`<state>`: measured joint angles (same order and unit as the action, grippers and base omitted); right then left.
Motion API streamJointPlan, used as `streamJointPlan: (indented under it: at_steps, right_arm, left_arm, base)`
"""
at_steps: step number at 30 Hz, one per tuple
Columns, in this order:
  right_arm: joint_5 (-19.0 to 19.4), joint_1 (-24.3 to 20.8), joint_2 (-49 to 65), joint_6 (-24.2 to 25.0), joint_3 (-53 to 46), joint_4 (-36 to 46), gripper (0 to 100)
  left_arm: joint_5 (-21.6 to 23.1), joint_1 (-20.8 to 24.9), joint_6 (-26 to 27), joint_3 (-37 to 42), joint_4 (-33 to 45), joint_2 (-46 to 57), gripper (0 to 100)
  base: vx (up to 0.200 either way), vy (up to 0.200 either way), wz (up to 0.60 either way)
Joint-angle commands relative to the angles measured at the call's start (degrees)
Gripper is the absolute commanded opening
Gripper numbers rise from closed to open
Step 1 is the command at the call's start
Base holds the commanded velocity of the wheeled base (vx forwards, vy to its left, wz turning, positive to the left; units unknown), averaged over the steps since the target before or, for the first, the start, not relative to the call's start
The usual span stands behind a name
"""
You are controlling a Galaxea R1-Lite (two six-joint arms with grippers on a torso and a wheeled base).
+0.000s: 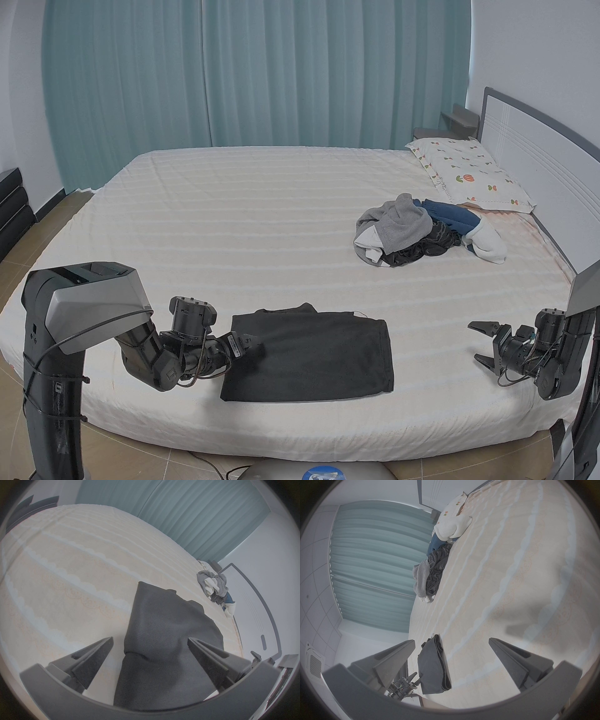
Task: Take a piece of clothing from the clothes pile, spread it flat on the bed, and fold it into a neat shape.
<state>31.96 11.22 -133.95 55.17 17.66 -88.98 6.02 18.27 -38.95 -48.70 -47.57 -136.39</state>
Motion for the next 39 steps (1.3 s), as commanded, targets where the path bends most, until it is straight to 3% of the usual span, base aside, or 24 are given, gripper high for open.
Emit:
streamJointPlan:
  at_steps: [1, 8, 9, 17, 39]
  right_arm:
    - [0.03, -0.05, -0.08, 0.02, 0.00, -0.49, 100]
    - [-0.06, -0.05, -0.08, 0.02, 0.00, -0.49, 100]
    - [-0.06, -0.05, -0.08, 0.02, 0.00, -0.49, 100]
    - [-0.06, -0.05, -0.08, 0.02, -0.09, -0.49, 100]
    - [0.03, -0.05, -0.08, 0.02, -0.09, -0.49, 100]
  left_arm:
    - [-0.05, 0.01, -0.60, 0.10, -0.95, -0.72, 100]
    - [0.04, 0.71, -0.87, -0.25, -1.74, -0.98, 100]
    - [0.04, 0.71, -0.87, -0.34, -1.83, -1.07, 0]
    - [-0.05, 0.62, -4.03, -0.52, -1.83, -0.63, 0]
    - [-1.63, 0.01, -4.12, 0.36, -1.83, -0.28, 0]
  base:
    - [0.000, 0.000, 0.00]
    - [0.000, 0.000, 0.00]
    - [0.000, 0.000, 0.00]
    - [0.000, 0.000, 0.00]
    - [0.000, 0.018, 0.00]
